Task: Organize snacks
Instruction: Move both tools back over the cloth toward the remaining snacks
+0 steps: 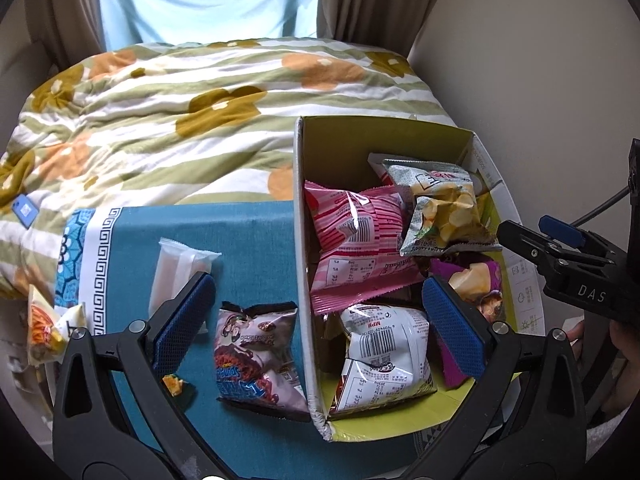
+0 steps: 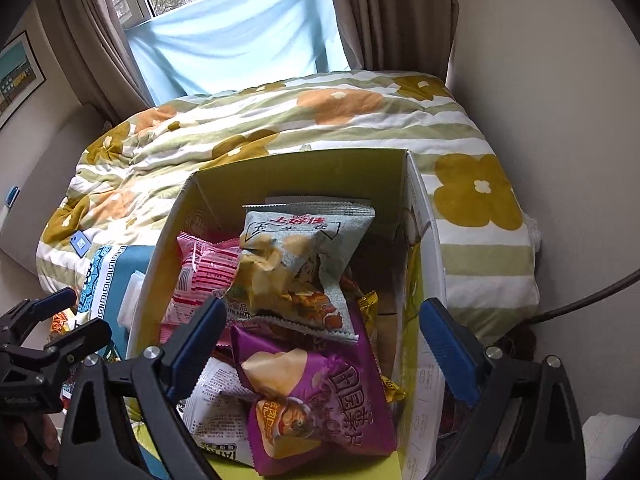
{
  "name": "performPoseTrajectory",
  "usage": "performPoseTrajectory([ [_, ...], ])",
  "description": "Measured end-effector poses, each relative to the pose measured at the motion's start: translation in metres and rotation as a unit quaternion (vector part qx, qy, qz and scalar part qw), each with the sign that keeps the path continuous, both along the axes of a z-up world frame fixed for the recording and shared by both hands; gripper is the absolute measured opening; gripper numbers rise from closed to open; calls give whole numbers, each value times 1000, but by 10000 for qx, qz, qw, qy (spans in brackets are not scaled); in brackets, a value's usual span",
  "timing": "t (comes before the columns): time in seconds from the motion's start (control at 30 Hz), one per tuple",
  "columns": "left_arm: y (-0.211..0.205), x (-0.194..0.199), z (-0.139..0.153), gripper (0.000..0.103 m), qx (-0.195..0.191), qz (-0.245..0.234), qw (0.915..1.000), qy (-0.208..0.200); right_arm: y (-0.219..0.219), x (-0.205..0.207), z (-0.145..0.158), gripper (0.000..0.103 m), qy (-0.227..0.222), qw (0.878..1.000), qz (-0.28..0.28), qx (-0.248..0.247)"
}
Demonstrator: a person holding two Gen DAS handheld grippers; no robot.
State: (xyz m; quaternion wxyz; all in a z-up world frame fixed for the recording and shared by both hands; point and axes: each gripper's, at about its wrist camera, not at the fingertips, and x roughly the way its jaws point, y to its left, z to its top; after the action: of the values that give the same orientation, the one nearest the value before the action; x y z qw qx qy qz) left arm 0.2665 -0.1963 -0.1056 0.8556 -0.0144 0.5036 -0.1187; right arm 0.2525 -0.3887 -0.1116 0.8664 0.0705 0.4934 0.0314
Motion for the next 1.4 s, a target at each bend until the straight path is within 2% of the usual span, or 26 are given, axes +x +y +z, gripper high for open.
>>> performPoseTrajectory([
  [0.3,7,-25,35,102,88,41,9989,-464,6,-26,35,96,-372,9993,-37,-40],
  [0.53,30,-54,65,102,219,248,9961,-814,25,-48,69,96,-896,9956,262,-54],
  [0.7,58,-73,74,102,328,486,9931,-1018,52,-61,83,96,-1198,9915,504,88],
  [0.9,101,-88,79,102,422,686,9904,-1127,99,-74,92,96,-1403,9869,792,117],
  [1.13,166,-101,76,102,772,563,9886,-1162,163,-81,91,96,-1488,9855,808,68],
  [1.23,202,-104,72,102,852,562,9887,-1094,194,-83,88,96,-1461,9865,740,59],
  [1.4,263,-102,59,102,769,498,9918,-895,249,-86,76,96,-1326,9889,673,1],
])
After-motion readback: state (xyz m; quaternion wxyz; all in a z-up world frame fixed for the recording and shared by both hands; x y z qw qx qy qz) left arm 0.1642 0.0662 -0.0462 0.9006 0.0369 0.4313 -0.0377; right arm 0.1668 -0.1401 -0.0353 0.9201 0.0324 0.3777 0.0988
